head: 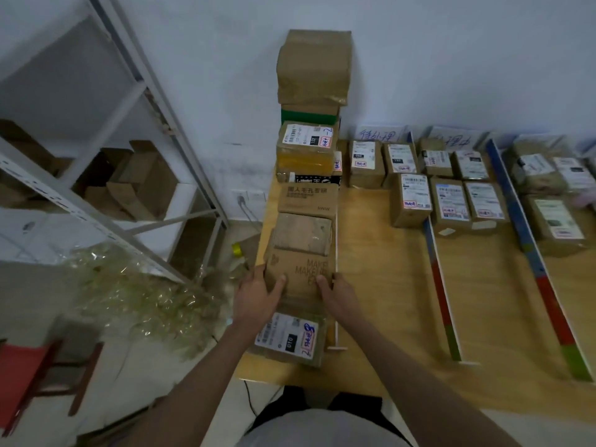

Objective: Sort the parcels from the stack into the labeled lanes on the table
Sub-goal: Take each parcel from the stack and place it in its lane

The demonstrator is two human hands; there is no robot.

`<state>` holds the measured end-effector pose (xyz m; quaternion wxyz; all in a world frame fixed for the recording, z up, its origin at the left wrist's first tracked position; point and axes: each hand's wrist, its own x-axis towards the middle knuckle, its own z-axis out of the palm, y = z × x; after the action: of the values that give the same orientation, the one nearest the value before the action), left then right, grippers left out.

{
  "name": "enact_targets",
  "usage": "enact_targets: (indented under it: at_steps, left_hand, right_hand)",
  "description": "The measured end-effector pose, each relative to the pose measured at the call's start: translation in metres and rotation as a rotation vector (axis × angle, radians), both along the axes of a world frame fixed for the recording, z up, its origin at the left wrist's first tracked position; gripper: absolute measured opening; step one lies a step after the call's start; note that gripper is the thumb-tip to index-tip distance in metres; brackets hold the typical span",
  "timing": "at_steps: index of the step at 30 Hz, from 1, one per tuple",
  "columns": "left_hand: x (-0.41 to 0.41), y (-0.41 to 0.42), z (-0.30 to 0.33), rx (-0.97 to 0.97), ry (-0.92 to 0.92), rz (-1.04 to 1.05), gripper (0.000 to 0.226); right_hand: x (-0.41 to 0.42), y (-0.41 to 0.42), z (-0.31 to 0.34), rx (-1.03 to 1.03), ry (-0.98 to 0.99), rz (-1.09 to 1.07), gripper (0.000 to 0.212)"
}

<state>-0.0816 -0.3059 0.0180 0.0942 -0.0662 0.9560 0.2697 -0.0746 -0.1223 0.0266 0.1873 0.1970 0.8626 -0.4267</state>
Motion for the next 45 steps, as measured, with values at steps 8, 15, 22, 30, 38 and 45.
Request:
enact_targets:
  at_steps: [8, 15, 22, 30, 38, 45]
  left_hand:
    - [0.017, -0.003, 0.011, 0.167, 0.076, 0.02, 0.069]
    - [0.044, -0.003, 0.035, 0.435, 0.072, 0.148, 0.074]
    - [0.051, -0.004, 0.075, 0.706, -0.108, 0.175, 0.054]
    - [0.053, -0.026, 0.079, 0.781, -0.106, 0.038, 0.053]
    - [0.053, -0.037, 0.077, 0.742, -0.1, -0.092, 0.072]
    - [0.045, -0.039, 0.08, 0.707, -0.112, -0.178, 0.069]
  right_hand:
    - [0.021, 0.003, 0.027, -0.078, 0.125, -0.05, 0.04]
    - [0.063, 0.022, 0.036, -0.235, 0.25, -0.071, 0.045]
    - [0.09, 0.033, 0.042, -0.399, 0.299, 0.006, 0.093]
    - [0.089, 0.038, 0.06, -0.672, 0.25, -0.24, 0.049]
    - [0.077, 0.03, 0.07, -0.55, 0.037, -0.245, 0.05]
    - [0.079, 0.035, 0.068, -0.439, -0.045, 0.032, 0.033]
